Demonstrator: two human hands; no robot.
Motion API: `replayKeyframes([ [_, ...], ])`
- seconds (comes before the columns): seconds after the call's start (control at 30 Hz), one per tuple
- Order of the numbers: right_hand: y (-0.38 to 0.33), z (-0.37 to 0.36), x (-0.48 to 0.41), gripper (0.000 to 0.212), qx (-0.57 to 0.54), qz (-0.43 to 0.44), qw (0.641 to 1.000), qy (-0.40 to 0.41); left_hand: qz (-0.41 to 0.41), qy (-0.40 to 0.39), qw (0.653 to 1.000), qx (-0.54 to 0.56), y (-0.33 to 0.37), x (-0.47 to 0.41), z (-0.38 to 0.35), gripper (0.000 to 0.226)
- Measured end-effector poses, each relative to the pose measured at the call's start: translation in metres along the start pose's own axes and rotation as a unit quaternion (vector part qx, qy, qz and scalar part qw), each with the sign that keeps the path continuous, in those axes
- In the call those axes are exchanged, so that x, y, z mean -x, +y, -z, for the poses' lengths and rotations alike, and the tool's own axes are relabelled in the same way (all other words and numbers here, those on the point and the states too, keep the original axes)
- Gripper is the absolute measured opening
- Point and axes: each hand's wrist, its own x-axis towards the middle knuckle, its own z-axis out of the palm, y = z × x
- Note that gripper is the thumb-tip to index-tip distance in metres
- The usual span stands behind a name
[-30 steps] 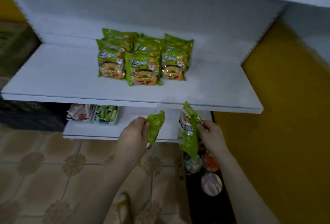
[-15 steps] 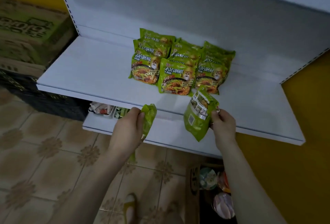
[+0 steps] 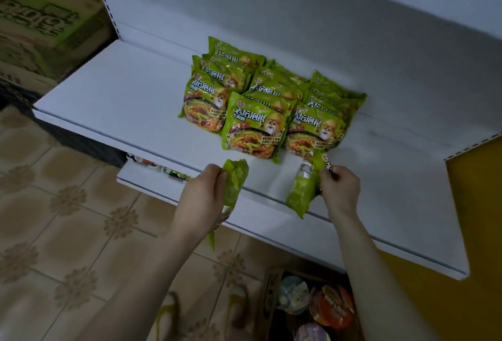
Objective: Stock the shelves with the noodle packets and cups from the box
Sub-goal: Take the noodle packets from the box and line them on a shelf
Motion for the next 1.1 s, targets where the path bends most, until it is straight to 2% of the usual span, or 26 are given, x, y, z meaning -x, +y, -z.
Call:
replayKeyframes([
  [0.1, 0.006, 0.000, -0.016, 0.017, 0.081, 0.036, 0.996, -0.009, 0.011, 0.014, 1.000, -0.008, 0.005, 0.001, -0.014, 0.020],
  [0.23, 0.006, -0.017, -0.032, 0.016, 0.096, 0.042, 0.994, -0.027, 0.027, 0.017, 0.999, -0.025, 0.004, 0.003, -0.025, 0.020],
  [0.37, 0.003, -0.051, -0.041, 0.034, 0.116, 0.063, 0.988, -0.082, 0.044, 0.016, 0.999, -0.028, -0.004, -0.003, -0.029, 0.019],
  [0.47, 0.004, -0.076, -0.045, 0.047, 0.147, 0.041, 0.981, -0.117, 0.060, 0.011, 0.998, -0.031, -0.009, -0.007, -0.033, 0.019],
  [0.53, 0.005, -0.087, -0.045, 0.044, 0.156, 0.025, 0.977, -0.143, 0.067, 0.008, 0.997, -0.039, -0.013, -0.008, -0.036, 0.019],
  [0.63, 0.009, -0.093, -0.042, 0.024, 0.133, 0.014, 0.974, -0.182, 0.062, 0.006, 0.997, -0.041, -0.017, -0.009, -0.038, 0.018],
  [0.7, 0.017, -0.088, -0.042, 0.023, 0.076, -0.003, 0.983, -0.166, 0.060, 0.002, 0.998, -0.037, -0.019, -0.011, -0.040, 0.018],
  [0.77, 0.024, -0.072, -0.043, 0.022, 0.036, -0.001, 0.993, -0.116, 0.057, 0.000, 0.998, -0.036, -0.019, -0.013, -0.042, 0.018],
  [0.9, 0.045, -0.040, -0.053, 0.026, 0.063, -0.072, 0.995, 0.009, 0.055, -0.004, 0.998, -0.037, -0.015, -0.017, -0.046, 0.020],
  [1.03, 0.068, -0.035, -0.061, 0.027, 0.085, -0.178, 0.978, -0.073, 0.056, -0.008, 0.997, -0.047, -0.013, -0.018, -0.049, 0.021],
  [1.1, 0.070, -0.036, -0.063, 0.040, 0.083, -0.187, 0.974, -0.093, 0.055, -0.008, 0.997, -0.047, -0.012, -0.018, -0.049, 0.022],
])
